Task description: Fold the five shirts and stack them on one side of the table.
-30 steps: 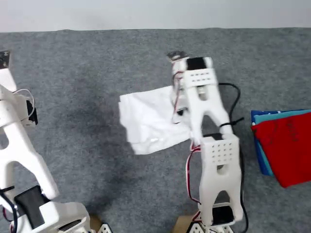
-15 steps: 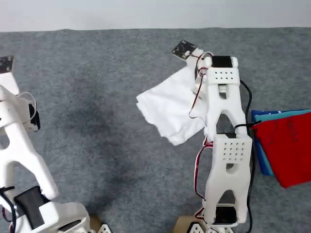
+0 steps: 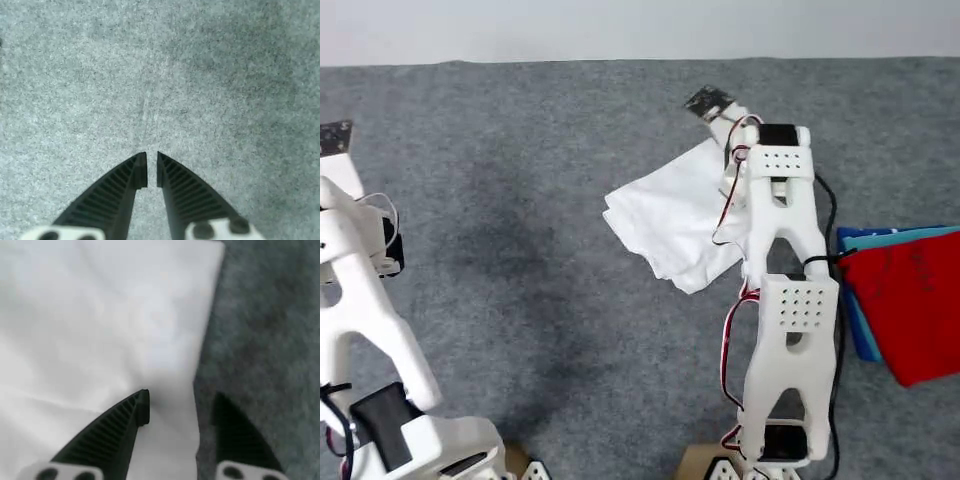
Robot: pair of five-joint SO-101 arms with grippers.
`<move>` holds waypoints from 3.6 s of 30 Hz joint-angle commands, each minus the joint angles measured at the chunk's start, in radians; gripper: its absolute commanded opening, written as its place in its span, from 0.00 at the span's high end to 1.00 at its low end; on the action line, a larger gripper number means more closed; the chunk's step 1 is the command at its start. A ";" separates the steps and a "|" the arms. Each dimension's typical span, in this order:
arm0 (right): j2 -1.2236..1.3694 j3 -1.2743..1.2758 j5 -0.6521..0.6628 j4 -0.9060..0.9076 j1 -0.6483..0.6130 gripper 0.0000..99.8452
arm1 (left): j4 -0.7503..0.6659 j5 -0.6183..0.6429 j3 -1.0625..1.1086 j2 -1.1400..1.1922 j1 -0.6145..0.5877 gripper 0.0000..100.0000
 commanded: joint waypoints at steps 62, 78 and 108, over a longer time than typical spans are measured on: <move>0.096 -0.020 -1.516 0.035 -0.232 0.69 | 0.025 -0.066 -0.001 -0.040 0.008 0.96; 0.061 -0.152 -1.447 0.205 -0.162 0.99 | 0.025 -0.084 -0.001 -0.048 0.003 0.96; -0.148 -0.706 -1.181 0.455 0.240 0.99 | 0.025 -0.081 -0.004 -0.048 0.008 0.96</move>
